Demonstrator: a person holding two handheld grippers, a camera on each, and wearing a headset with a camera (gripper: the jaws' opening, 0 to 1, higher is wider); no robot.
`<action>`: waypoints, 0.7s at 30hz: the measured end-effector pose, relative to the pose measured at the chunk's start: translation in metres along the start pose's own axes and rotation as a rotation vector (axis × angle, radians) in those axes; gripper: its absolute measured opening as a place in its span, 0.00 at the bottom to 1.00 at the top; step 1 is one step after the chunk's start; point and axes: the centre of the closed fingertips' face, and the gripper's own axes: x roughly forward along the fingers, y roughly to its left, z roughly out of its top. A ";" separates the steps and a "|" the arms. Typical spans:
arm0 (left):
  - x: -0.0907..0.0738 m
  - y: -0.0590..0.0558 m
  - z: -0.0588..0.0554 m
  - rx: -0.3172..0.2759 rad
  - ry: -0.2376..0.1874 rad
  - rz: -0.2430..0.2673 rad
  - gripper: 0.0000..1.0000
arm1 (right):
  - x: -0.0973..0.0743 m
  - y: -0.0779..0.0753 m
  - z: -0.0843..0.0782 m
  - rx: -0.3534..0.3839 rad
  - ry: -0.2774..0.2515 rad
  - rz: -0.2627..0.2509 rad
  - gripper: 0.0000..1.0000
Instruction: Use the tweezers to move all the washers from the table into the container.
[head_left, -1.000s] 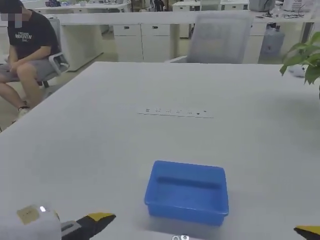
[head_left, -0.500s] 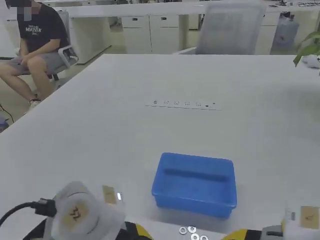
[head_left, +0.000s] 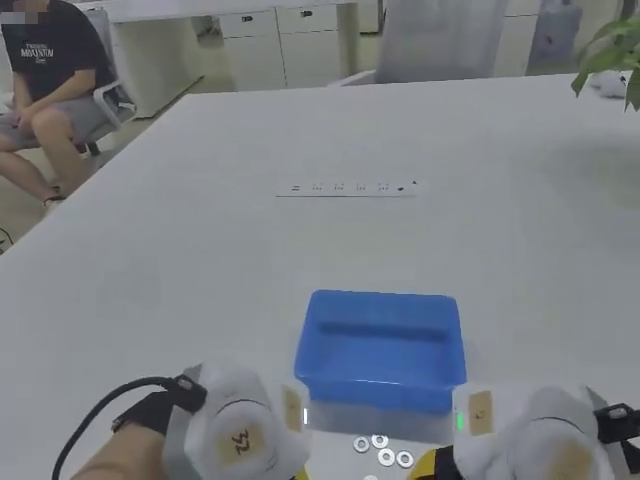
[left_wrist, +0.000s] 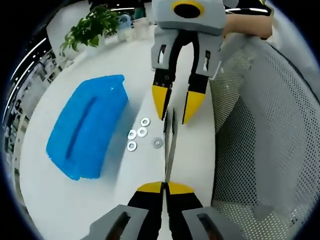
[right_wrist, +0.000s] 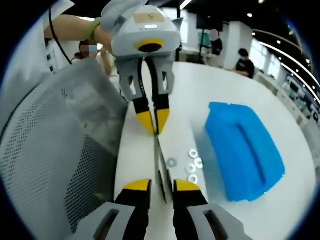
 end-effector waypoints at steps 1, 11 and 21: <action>0.001 0.000 0.001 0.000 0.001 -0.005 0.00 | 0.000 0.001 -0.001 0.001 0.001 0.003 0.13; -0.040 0.000 0.028 0.081 -0.068 0.045 0.00 | -0.005 0.000 0.002 -0.020 -0.031 0.000 0.11; -0.084 -0.005 0.067 0.147 -0.135 0.075 0.00 | -0.002 0.000 0.034 -0.034 -0.140 -0.006 0.11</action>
